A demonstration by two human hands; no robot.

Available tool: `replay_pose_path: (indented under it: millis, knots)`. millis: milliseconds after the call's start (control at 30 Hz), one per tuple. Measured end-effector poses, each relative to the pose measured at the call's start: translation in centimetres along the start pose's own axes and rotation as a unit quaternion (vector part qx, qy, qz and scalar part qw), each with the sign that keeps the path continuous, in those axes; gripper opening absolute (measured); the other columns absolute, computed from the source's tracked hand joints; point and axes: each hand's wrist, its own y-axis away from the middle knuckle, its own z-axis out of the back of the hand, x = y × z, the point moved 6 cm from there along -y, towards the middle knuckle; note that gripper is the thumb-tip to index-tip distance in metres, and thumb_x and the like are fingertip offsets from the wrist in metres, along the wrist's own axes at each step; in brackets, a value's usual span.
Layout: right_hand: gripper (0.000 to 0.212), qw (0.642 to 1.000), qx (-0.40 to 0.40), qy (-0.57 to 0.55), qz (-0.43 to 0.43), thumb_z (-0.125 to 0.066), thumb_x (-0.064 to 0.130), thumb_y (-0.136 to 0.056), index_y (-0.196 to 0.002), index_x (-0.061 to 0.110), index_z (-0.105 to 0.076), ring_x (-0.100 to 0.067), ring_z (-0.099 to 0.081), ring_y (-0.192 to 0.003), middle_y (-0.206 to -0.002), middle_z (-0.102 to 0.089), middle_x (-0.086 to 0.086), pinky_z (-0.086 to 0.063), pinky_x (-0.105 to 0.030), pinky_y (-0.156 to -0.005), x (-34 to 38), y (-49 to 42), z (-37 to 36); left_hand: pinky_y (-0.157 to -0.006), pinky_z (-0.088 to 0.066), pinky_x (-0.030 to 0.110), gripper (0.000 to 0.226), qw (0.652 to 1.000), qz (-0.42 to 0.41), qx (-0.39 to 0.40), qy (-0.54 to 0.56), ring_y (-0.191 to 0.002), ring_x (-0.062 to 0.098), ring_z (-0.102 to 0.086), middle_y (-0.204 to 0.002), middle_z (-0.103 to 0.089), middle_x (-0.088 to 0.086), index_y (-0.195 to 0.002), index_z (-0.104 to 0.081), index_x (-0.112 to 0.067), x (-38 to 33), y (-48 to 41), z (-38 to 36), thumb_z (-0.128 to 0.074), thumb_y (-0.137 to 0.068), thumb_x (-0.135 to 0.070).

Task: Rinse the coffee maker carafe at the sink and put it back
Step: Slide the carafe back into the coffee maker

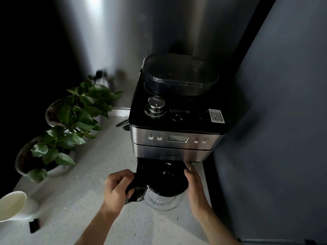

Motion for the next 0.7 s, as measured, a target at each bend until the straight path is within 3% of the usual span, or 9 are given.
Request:
replay_pose_path:
  millis: [167, 267, 333, 400, 500, 567, 700]
  knots:
    - [0.031, 1.0, -0.01, -0.006, -0.023, -0.047, 0.033, -0.102, -0.127, 0.052, -0.048, 0.025, -0.036, -0.121, -0.134, -0.046, 0.036, -0.028, -0.009, -0.101, -0.9, -1.1, 0.0, -0.044, -0.023, 0.024, 0.034, 1.0, 0.007, 0.011, 0.007, -0.039, 0.017, -0.028, -0.04, -0.035, 0.01, -0.045, -0.048, -0.009, 0.7, -1.0, -0.3, -0.047, -0.079, -0.008]
    - [0.038, 0.999, -0.021, -0.011, -0.021, -0.04, 0.022, -0.108, -0.138, 0.046, -0.039, 0.022, -0.042, -0.119, -0.13, -0.047, 0.036, -0.029, -0.009, -0.103, -1.2, -1.7, 0.0, -0.045, -0.021, 0.026, 0.035, 1.0, 0.01, 0.01, 0.008, -0.039, 0.016, -0.028, -0.04, -0.034, 0.01, -0.045, -0.049, -0.013, 1.0, -1.6, -0.2, -0.047, -0.079, -0.008]
    - [0.039, 0.999, -0.03, -0.017, -0.03, -0.042, 0.024, -0.107, -0.142, 0.042, -0.039, 0.006, -0.045, -0.125, -0.131, -0.049, 0.028, -0.027, -0.019, -0.111, -1.4, -1.8, 0.1, -0.044, -0.021, 0.025, 0.037, 1.0, 0.012, 0.011, 0.007, -0.038, 0.016, -0.028, -0.039, -0.034, 0.009, -0.043, -0.05, -0.018, 1.1, -1.9, -0.3, -0.047, -0.079, -0.008]
    - [0.029, 0.998, -0.04, -0.024, -0.041, -0.048, 0.031, -0.105, -0.131, 0.042, -0.049, -0.005, -0.045, -0.131, -0.135, -0.053, 0.018, -0.028, -0.029, -0.116, -1.4, -2.1, -0.1, -0.044, -0.02, 0.025, 0.038, 1.0, 0.009, 0.011, 0.006, -0.037, 0.016, -0.028, -0.04, -0.034, 0.008, -0.043, -0.05, -0.02, 1.1, -2.4, -0.3, -0.046, -0.079, -0.008]
    - [0.033, 0.998, -0.047, -0.019, -0.031, -0.054, 0.047, -0.092, -0.123, 0.038, -0.061, -0.014, -0.058, -0.129, -0.134, -0.064, 0.007, -0.041, -0.04, -0.116, -0.6, -2.3, -0.2, -0.044, -0.018, 0.031, 0.035, 1.0, 0.008, 0.008, 0.013, -0.039, 0.017, -0.029, -0.042, -0.034, 0.009, -0.044, -0.05, -0.015, 1.4, -3.3, -0.4, -0.046, -0.078, -0.007]
    - [0.023, 0.998, -0.055, -0.017, -0.019, -0.052, 0.038, -0.101, -0.121, 0.034, -0.064, -0.01, -0.062, -0.121, -0.128, -0.068, 0.006, -0.048, -0.03, -0.104, -0.3, -2.7, -0.1, -0.044, -0.018, 0.03, 0.035, 1.0, 0.006, 0.008, 0.019, -0.04, 0.017, -0.029, -0.041, -0.034, 0.009, -0.045, -0.05, -0.014, 1.7, -3.9, -0.5, -0.047, -0.078, -0.005]
    - [0.028, 0.998, -0.064, 0.0, 0.02, -0.049, 0.035, -0.106, -0.126, 0.026, -0.067, 0.005, -0.066, -0.113, -0.121, -0.074, 0.015, -0.05, -0.015, -0.097, 0.8, -3.3, -0.4, -0.043, -0.017, 0.026, 0.029, 0.999, 0.014, 0.008, 0.043, -0.038, 0.013, -0.028, -0.041, -0.035, 0.006, -0.048, -0.047, 0.0, 2.5, -5.0, -0.6, -0.05, -0.076, -0.007]
